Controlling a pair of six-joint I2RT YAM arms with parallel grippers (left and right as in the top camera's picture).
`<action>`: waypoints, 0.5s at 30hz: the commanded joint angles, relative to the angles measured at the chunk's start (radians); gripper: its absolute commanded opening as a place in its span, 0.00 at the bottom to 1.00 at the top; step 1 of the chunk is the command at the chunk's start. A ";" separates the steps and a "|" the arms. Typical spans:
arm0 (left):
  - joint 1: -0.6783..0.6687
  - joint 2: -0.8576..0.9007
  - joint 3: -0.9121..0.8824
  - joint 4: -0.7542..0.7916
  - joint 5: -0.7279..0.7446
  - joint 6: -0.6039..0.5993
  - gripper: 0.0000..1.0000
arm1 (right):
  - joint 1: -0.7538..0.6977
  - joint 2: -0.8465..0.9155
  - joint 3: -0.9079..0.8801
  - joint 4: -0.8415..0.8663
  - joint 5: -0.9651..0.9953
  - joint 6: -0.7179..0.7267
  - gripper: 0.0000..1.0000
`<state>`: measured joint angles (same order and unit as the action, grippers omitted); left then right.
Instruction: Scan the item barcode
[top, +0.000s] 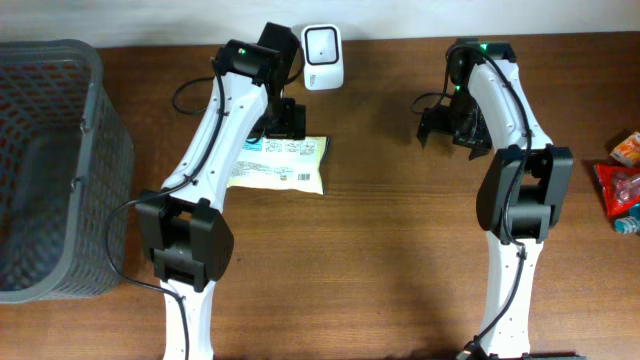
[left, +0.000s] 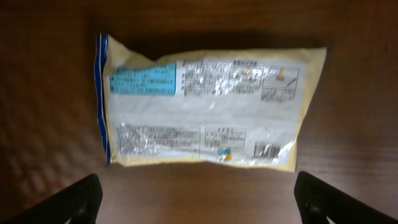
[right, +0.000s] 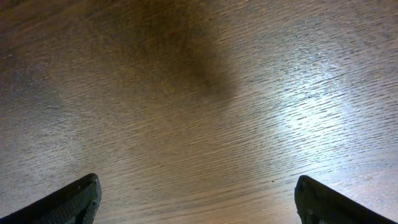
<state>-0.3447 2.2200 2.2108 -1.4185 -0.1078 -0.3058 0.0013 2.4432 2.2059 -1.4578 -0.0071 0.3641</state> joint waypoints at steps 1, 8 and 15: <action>0.004 -0.010 0.015 0.035 -0.062 0.008 0.98 | -0.002 -0.011 0.015 0.000 0.012 0.008 0.98; 0.032 -0.010 0.011 0.076 -0.203 0.008 0.85 | -0.002 -0.011 0.015 0.000 0.012 0.008 0.99; 0.074 0.005 -0.022 0.098 -0.199 0.008 0.79 | -0.002 -0.011 0.015 0.000 0.012 0.008 0.98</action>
<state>-0.2733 2.2200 2.2086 -1.3342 -0.2939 -0.3023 0.0013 2.4432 2.2059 -1.4578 -0.0074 0.3641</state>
